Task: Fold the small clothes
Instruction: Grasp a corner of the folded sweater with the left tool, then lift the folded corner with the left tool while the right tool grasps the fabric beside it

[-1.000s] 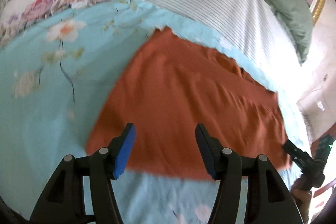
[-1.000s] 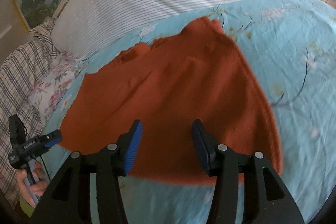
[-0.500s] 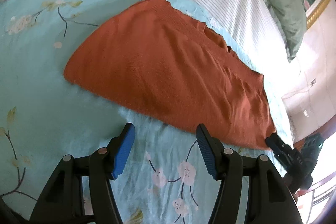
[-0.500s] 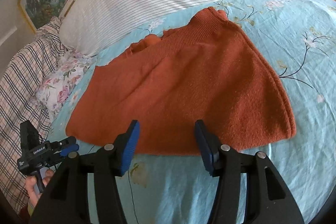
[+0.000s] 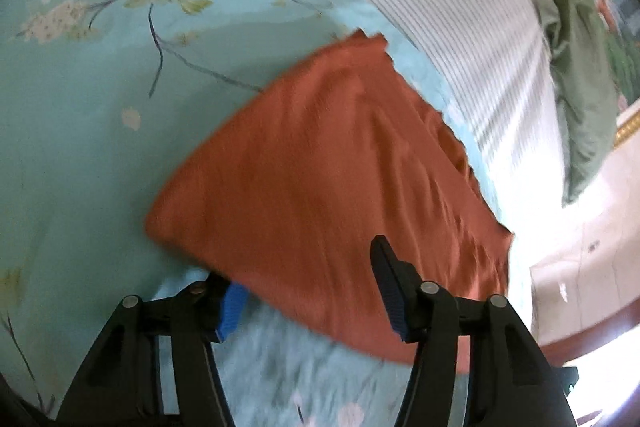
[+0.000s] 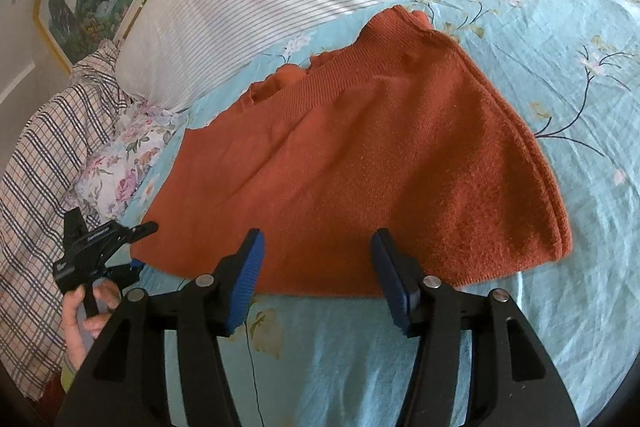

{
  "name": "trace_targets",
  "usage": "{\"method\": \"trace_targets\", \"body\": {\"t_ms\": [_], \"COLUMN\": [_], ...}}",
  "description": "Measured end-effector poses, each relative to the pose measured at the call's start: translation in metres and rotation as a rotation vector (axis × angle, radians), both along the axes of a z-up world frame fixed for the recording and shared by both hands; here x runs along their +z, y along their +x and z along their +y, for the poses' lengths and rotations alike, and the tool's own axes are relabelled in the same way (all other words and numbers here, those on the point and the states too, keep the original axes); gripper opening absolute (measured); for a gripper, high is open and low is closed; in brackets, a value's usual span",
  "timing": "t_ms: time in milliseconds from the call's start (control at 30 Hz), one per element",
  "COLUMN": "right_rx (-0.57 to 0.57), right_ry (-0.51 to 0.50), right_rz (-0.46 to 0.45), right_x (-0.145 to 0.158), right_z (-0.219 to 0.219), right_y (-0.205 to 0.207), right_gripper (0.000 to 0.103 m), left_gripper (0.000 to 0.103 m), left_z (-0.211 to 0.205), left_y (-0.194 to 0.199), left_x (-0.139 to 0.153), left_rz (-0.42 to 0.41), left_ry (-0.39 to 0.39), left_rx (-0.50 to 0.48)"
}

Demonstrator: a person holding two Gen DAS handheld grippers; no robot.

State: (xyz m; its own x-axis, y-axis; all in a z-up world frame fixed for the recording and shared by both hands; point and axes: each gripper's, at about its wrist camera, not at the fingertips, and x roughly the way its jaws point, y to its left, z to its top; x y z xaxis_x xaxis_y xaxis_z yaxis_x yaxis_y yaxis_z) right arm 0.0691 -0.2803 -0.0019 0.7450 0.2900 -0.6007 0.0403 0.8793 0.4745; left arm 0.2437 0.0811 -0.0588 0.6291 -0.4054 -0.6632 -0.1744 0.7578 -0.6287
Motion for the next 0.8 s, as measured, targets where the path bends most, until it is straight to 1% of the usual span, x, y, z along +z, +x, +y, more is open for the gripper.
{"method": "trace_targets", "body": {"t_ms": [133, 167, 233, 300, 333, 400, 433, 467, 533, 633, 667, 733, 800], "right_rx": [0.003, 0.002, 0.002, 0.006, 0.012, 0.022, 0.028, 0.037, 0.045, 0.052, 0.053, 0.063, 0.087], "right_ry": [0.007, 0.010, 0.014, 0.018, 0.022, 0.026, 0.034, 0.046, 0.055, 0.109, 0.126, 0.141, 0.152], "right_rz": [-0.006, -0.009, -0.011, -0.009, -0.003, 0.009, 0.009, 0.005, -0.002, 0.000, 0.002, 0.011, 0.034], "right_x": [-0.002, -0.002, -0.002, 0.000, 0.000, 0.003, 0.005, 0.008, 0.014, 0.021, 0.023, 0.027, 0.029], "right_z": [-0.001, -0.001, 0.000, 0.000, 0.000, 0.000, -0.001, -0.002, -0.006, -0.018, -0.022, -0.028, -0.031], "right_y": [0.001, 0.001, 0.000, 0.001, 0.002, 0.005, 0.006, 0.008, 0.013, 0.025, 0.029, 0.039, 0.054], "right_gripper": [0.061, 0.061, 0.061, 0.061, 0.061, 0.061, 0.061, 0.061, 0.061, 0.061, 0.061, 0.061, 0.061], "left_gripper": [0.051, 0.049, 0.039, 0.019, 0.014, 0.009, 0.008, 0.007, 0.006, 0.006, 0.006, 0.006, 0.006], "left_z": [0.002, 0.002, 0.003, 0.003, 0.002, -0.002, -0.007, -0.015, -0.033, -0.072, -0.089, -0.121, -0.156], "left_y": [0.012, 0.013, 0.014, 0.016, 0.015, 0.011, 0.009, 0.006, 0.002, -0.006, -0.010, -0.020, -0.030], "left_x": [0.002, 0.002, 0.003, 0.005, 0.007, 0.018, 0.025, 0.035, 0.052, 0.077, 0.084, 0.089, 0.088], "left_rz": [-0.001, -0.001, -0.004, -0.012, -0.020, -0.058, -0.085, -0.120, -0.183, -0.286, -0.320, -0.370, -0.410], "left_ry": [0.032, 0.040, 0.053, 0.069, 0.078, 0.121, 0.155, 0.200, 0.261, 0.346, 0.385, 0.458, 0.543], "left_rx": [0.044, 0.052, 0.062, 0.061, 0.061, 0.057, 0.047, 0.030, -0.017, -0.124, -0.172, -0.255, -0.354]}}
